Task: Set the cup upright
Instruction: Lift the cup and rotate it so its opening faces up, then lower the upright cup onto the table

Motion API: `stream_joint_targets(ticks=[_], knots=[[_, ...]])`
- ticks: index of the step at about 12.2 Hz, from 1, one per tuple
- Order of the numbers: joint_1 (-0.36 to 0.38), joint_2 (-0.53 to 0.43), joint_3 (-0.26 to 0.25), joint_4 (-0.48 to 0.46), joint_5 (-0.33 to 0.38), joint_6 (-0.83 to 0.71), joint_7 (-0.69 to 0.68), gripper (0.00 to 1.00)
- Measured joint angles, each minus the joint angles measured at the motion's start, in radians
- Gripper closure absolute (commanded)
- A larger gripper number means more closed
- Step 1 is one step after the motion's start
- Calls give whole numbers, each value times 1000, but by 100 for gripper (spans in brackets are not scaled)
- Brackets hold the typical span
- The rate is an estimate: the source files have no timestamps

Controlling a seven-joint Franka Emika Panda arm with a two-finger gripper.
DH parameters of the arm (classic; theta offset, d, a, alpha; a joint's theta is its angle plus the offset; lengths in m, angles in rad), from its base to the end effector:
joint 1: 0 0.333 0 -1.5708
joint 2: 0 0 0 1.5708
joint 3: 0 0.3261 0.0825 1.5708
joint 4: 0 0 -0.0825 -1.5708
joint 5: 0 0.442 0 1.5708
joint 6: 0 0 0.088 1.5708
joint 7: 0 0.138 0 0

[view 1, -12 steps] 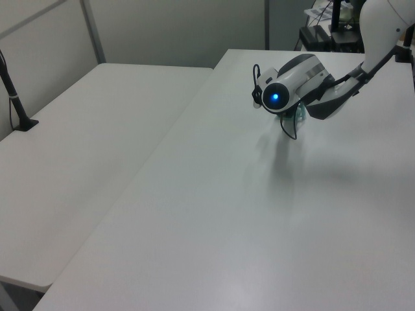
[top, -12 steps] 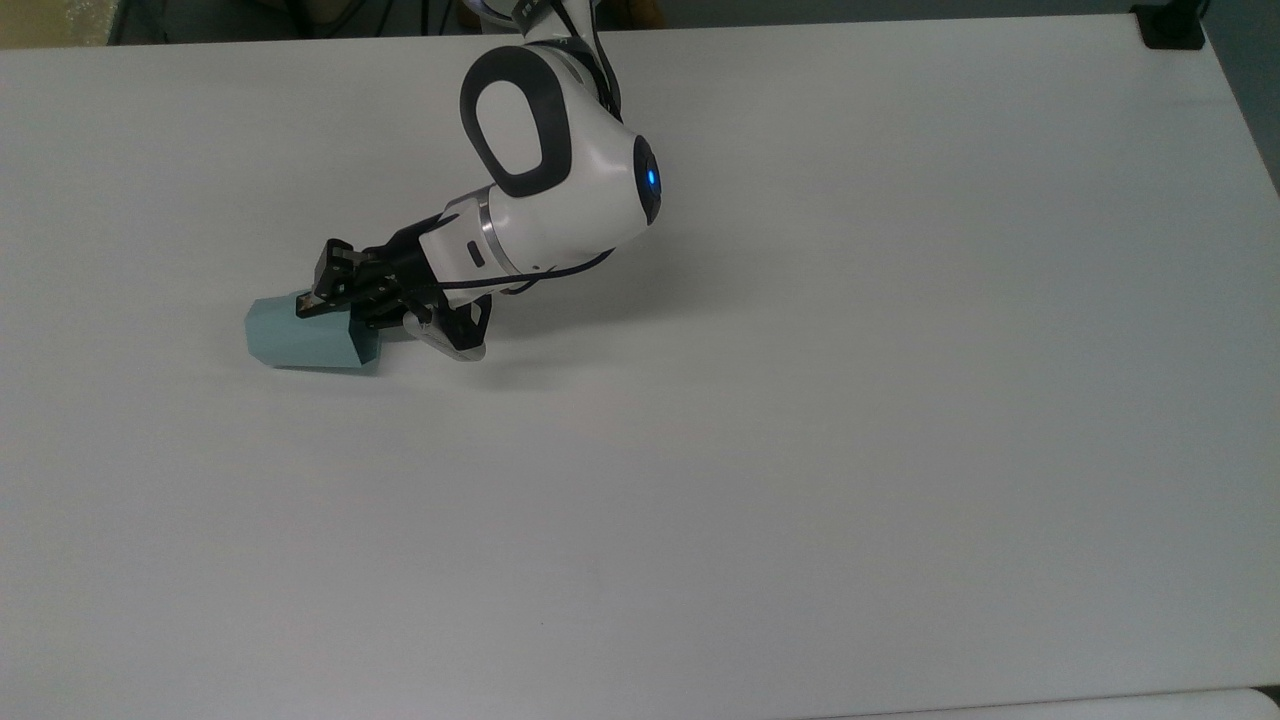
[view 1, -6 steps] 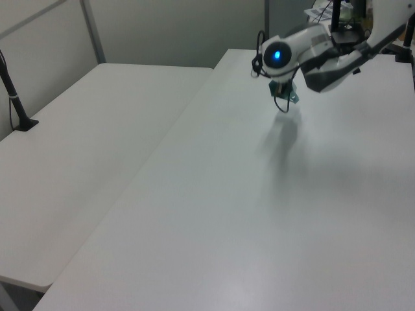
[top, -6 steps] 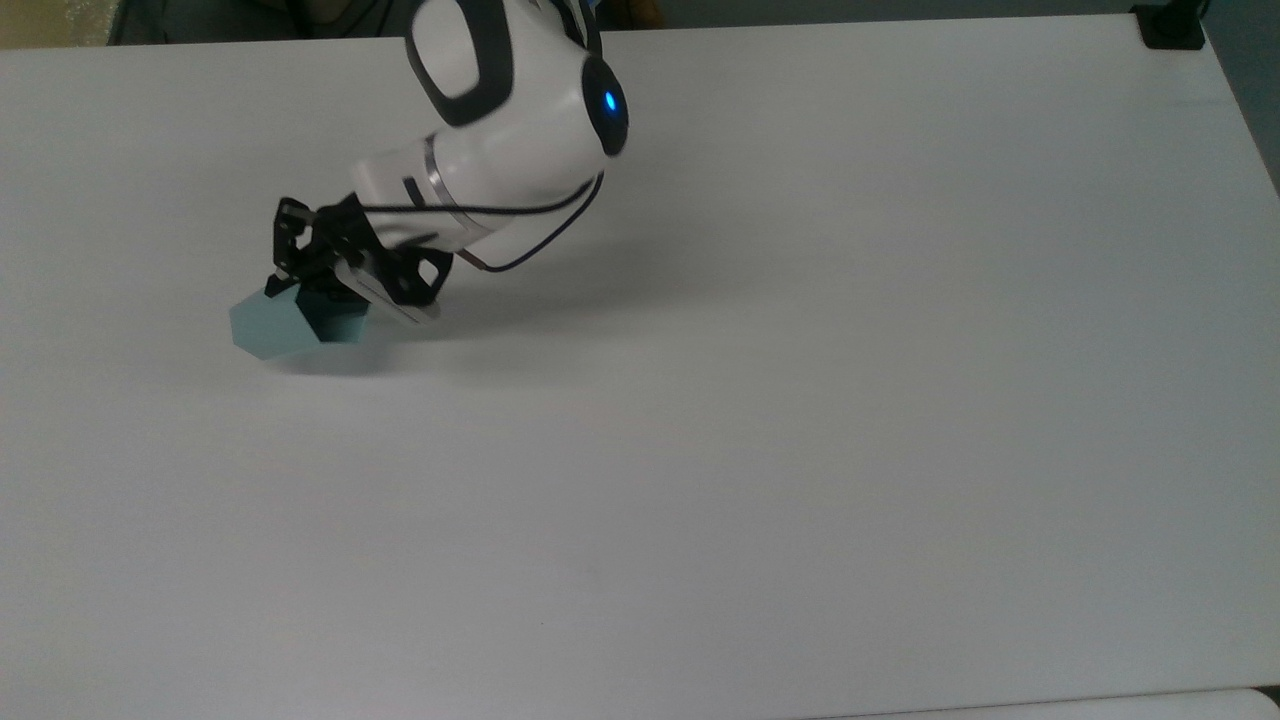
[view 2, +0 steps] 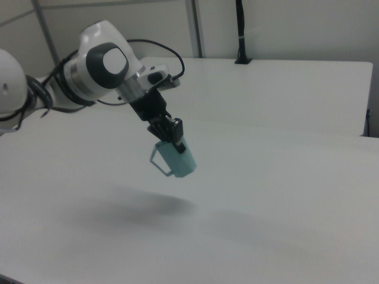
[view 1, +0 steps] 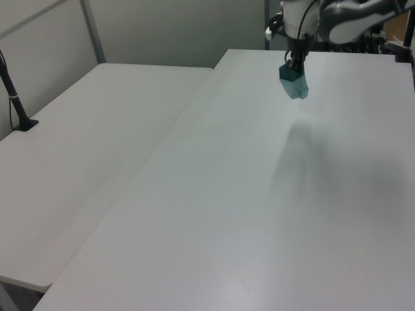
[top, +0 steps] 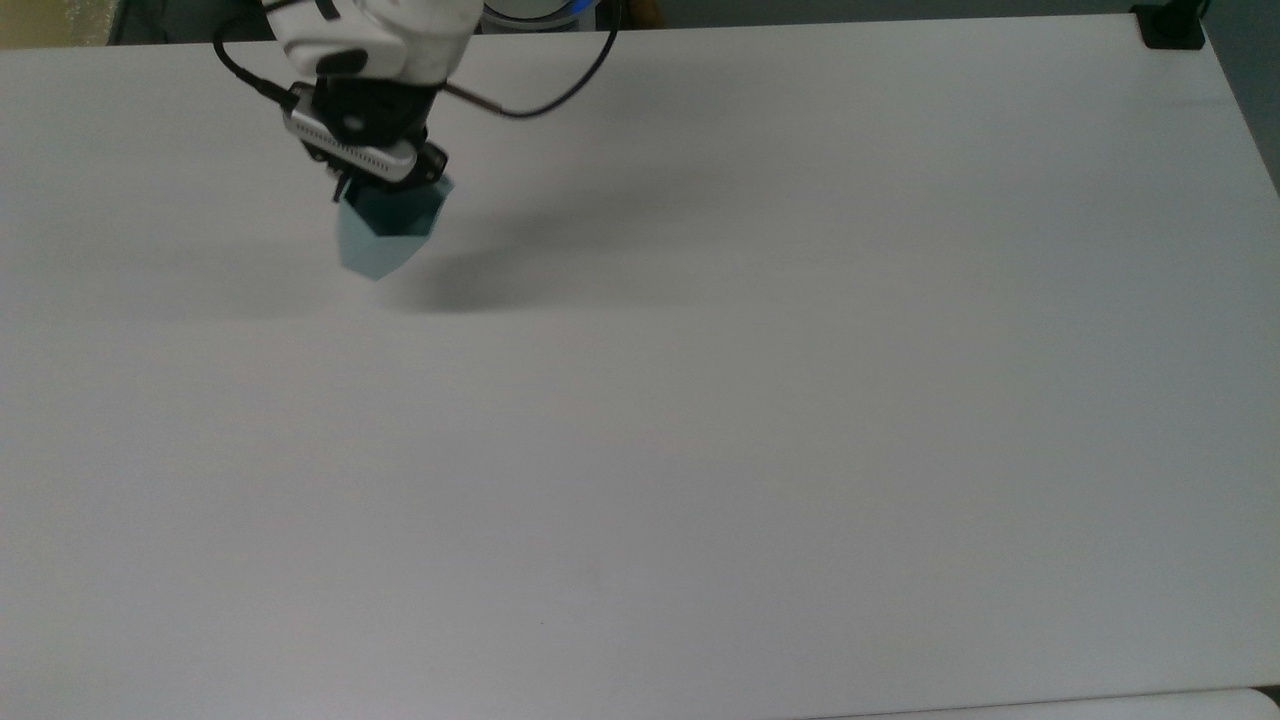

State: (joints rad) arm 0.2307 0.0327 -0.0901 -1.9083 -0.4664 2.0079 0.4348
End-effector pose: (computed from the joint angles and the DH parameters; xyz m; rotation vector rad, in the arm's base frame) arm 0.6346 0.0503 0.4504 2.7311 -0.1474 0.2573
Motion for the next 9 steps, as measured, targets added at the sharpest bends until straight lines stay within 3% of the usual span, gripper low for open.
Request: stream_joint_targets(ticks=[2,5,9], knots=[[-25,-59,-5,-18,221,-40,-128,100],[-45,-65,-7,-51,369,-26,-177,100],[-47,-46,-7,-167,500,156,-179,100]])
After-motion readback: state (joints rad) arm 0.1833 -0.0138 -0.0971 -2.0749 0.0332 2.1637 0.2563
